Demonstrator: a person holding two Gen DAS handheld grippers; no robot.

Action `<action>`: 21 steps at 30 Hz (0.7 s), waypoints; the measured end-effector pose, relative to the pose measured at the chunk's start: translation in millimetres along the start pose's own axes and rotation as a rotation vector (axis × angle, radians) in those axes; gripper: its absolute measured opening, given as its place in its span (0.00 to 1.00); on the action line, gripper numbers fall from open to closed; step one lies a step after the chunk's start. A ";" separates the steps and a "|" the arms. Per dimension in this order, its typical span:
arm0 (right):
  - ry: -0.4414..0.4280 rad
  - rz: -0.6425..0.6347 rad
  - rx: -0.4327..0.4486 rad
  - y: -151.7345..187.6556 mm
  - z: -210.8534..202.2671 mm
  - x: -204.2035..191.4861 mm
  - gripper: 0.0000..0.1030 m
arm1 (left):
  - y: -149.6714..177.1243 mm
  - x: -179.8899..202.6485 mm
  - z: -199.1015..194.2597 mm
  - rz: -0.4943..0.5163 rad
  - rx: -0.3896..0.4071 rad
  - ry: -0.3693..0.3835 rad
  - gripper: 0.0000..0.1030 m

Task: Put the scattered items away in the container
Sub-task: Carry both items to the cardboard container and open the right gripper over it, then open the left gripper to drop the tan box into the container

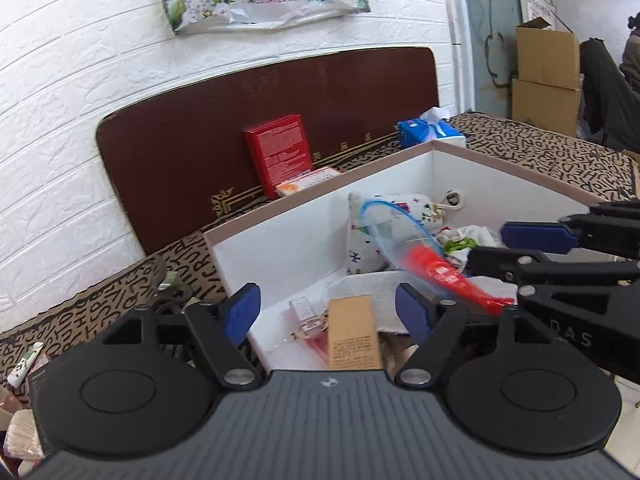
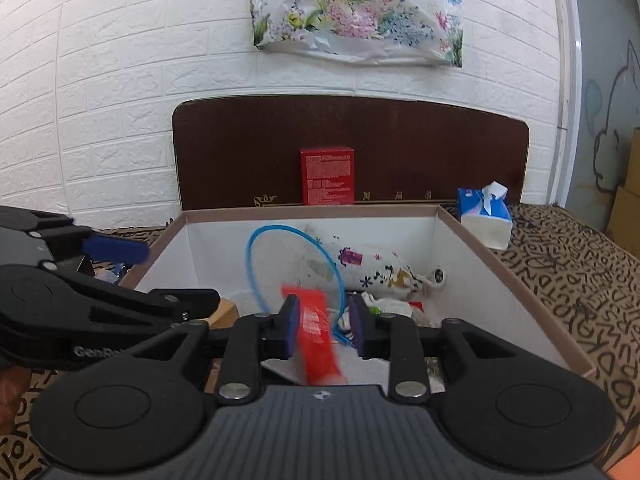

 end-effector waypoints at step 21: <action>-0.138 -0.069 0.065 0.5 -7.7 -149.9 1.00 | 85.8 -152.7 -82.0 -0.262 -0.056 -0.248 0.81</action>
Point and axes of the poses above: each gripper's, at about its wrist camera, not at the fingertips, and z roughly the way its jaws point, x to its right, y to its underside, the point moved 10 cm from there along z, roughly the way its jaws point, and after that the axes turned 15 degrees about -y, right-handed, at the moved point
